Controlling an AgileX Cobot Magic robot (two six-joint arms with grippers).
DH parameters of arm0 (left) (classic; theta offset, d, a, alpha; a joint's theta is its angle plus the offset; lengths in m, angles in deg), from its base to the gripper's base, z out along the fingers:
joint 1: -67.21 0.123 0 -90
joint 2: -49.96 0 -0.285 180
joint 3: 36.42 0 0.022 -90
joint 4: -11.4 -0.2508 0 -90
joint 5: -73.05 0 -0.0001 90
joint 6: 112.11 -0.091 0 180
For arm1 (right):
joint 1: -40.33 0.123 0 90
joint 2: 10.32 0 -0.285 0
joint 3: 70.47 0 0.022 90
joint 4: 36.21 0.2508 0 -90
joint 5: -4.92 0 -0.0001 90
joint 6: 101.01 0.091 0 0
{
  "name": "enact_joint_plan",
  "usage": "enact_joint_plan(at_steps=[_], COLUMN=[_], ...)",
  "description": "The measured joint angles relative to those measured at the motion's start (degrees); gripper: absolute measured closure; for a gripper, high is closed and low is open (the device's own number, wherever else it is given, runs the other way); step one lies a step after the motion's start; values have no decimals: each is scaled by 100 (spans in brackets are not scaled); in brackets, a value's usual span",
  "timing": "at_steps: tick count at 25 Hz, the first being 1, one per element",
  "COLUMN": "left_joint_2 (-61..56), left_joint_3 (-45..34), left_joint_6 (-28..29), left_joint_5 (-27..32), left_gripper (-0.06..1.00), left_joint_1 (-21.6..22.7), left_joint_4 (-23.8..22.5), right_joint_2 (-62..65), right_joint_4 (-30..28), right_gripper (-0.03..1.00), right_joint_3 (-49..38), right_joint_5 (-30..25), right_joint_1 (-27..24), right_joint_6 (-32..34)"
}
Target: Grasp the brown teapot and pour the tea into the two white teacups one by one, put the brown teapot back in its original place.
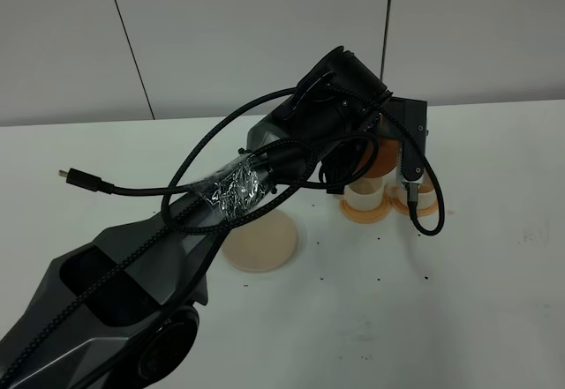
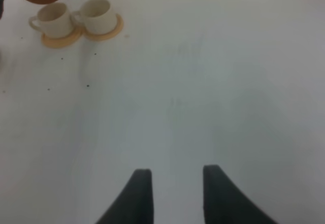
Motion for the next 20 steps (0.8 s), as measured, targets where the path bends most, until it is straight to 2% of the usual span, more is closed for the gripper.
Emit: enact_joint_plan(at_steps=[20], left_joint_2=[29], left_joint_3=[0], left_joint_6=[-105], left_joint_5=[89], left_gripper=[78], left_joint_1=[-67], left_joint_4=[-125], right_joint_2=[0], right_joint_4=[0], right_gripper=[73], right_joint_3=[0], right_joint_5=[0], right_joint_1=[0], right_joint_6=[0])
